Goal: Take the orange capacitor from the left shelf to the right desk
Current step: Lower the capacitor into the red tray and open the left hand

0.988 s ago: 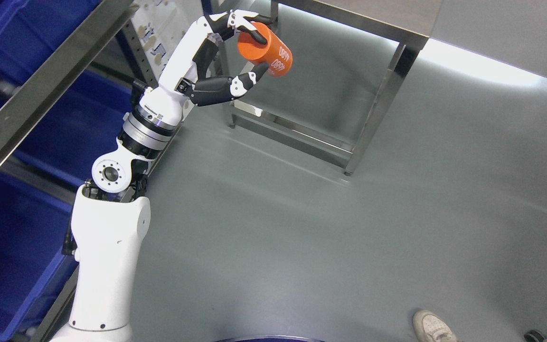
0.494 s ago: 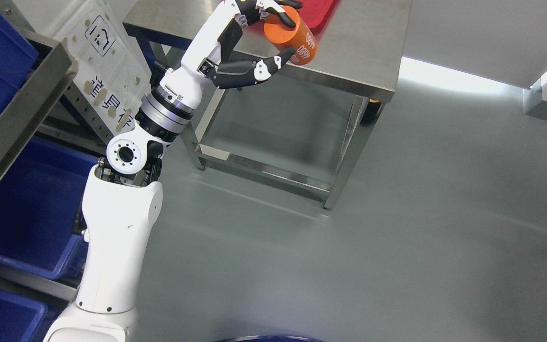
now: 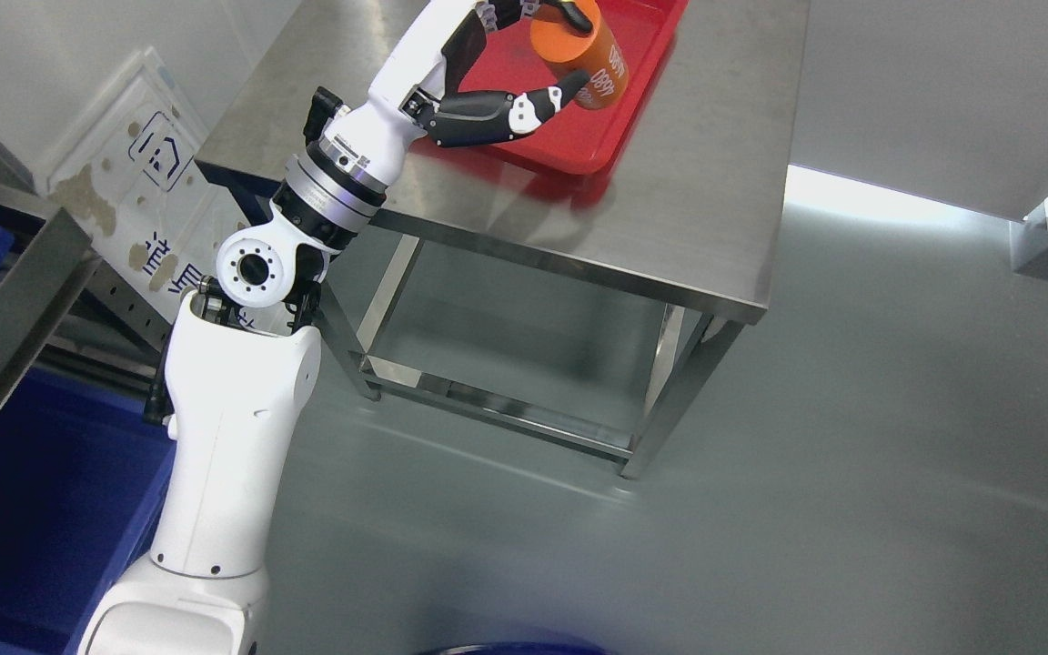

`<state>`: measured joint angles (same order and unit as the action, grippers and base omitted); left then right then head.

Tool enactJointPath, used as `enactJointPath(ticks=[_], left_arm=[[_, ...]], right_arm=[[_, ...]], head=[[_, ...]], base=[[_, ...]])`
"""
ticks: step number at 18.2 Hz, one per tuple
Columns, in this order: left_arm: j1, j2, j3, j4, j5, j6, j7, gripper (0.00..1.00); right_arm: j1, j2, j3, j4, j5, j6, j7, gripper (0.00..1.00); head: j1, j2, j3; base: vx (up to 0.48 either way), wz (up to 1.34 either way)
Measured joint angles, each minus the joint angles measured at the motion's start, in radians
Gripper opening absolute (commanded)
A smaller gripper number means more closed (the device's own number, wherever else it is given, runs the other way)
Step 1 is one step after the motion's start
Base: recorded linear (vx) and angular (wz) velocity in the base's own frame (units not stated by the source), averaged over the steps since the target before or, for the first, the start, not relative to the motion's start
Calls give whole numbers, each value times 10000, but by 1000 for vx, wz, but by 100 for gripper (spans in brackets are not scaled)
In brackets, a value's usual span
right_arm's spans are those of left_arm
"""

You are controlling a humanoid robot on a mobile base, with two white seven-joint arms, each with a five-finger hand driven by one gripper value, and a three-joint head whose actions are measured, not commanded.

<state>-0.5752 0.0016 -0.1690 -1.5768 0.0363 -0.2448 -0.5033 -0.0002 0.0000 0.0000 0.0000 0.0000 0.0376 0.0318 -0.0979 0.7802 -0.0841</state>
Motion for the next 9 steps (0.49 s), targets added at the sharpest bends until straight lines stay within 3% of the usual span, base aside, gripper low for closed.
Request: enactJointPath(ticks=[9], left_arm=[[86,-9,-190,849,-568,79,-1,2]], right_arm=[[2,0,0,0,0,0,0,100]], head=[[0,0,0]], base=[[133,-17]])
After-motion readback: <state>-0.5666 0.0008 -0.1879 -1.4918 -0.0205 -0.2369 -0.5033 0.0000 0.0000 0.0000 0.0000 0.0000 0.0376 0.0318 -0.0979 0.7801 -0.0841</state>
